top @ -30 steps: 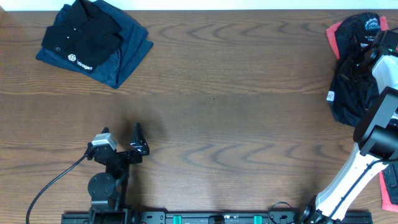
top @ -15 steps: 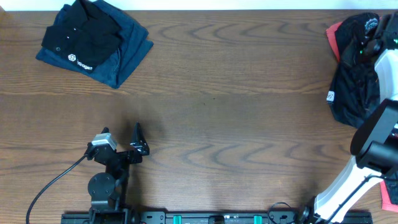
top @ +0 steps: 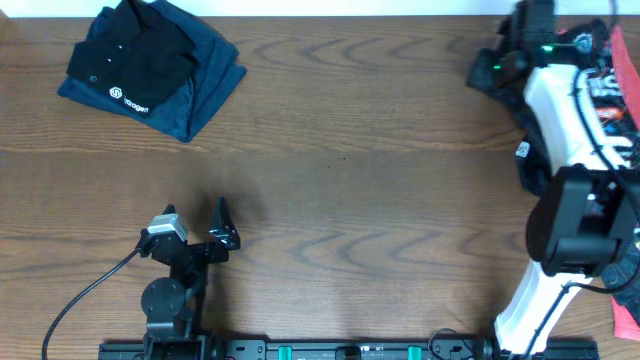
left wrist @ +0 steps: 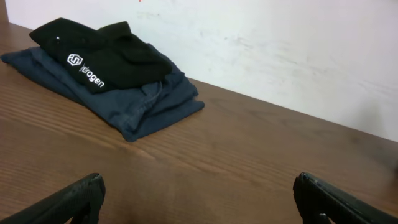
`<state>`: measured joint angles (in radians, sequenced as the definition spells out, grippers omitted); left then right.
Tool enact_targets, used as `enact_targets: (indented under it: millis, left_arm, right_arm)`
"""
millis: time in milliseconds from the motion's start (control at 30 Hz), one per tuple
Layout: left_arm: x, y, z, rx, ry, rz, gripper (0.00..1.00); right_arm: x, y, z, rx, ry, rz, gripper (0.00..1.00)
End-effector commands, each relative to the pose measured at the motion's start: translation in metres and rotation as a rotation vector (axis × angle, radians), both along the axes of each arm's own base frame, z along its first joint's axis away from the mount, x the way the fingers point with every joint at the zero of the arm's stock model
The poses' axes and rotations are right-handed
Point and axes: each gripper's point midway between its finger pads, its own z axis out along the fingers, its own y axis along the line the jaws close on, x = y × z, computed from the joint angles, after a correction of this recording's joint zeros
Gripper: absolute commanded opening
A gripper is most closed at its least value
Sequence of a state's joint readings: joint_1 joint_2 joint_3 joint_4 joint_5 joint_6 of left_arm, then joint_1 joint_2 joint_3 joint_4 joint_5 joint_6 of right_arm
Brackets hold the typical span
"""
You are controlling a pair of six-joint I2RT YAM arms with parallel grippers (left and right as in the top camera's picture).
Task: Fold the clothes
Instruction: 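Lift and drag the black jersey leftward to the table center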
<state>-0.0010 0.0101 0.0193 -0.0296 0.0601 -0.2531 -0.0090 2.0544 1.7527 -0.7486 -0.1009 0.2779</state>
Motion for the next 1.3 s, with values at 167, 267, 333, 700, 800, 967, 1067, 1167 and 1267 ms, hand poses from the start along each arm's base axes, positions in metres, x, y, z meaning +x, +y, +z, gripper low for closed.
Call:
enact_targets:
  millis: [167,267,333,700,800,967,1067,1167,1267]
  left_arm:
    - [-0.001,0.001,-0.015,0.016,0.046,0.0,0.98]
    - [-0.001,0.001,-0.015,0.016,0.046,0.0,0.98]
    - [-0.001,0.001,-0.015,0.016,0.046,0.0,0.98]
    - [-0.001,0.001,-0.015,0.016,0.046,0.0,0.98]
    - [-0.001,0.001,-0.015,0.016,0.046,0.0,0.98]
    - [-0.001,0.001,-0.015,0.016,0.046,0.0,0.98]
    - [-0.001,0.001,-0.015,0.016,0.046,0.0,0.98]
    - [-0.001,0.001,-0.015,0.016,0.046,0.0,0.98]
    - [-0.001,0.001,-0.015,0.016,0.046,0.0,0.98]
  right_arm:
    - [-0.013,0.099,0.007,0.022,-0.004,0.197,0.01]
    - [-0.023,0.132,0.006,0.041,0.006,0.262,0.01]
    - [-0.029,0.152,0.006,0.049,0.011,0.303,0.01]
    - [-0.084,0.268,0.009,0.131,0.038,0.519,0.01]
    - [-0.102,0.3,0.011,0.148,0.033,0.566,0.01]
    - [-0.133,0.362,0.022,0.182,-0.03,0.683,0.02]
    - [-0.148,0.387,0.026,0.186,-0.057,0.692,0.02]
    - [-0.165,0.406,0.027,0.185,-0.068,0.72,0.02]
    - [-0.178,0.415,0.026,0.171,-0.071,0.744,0.02]
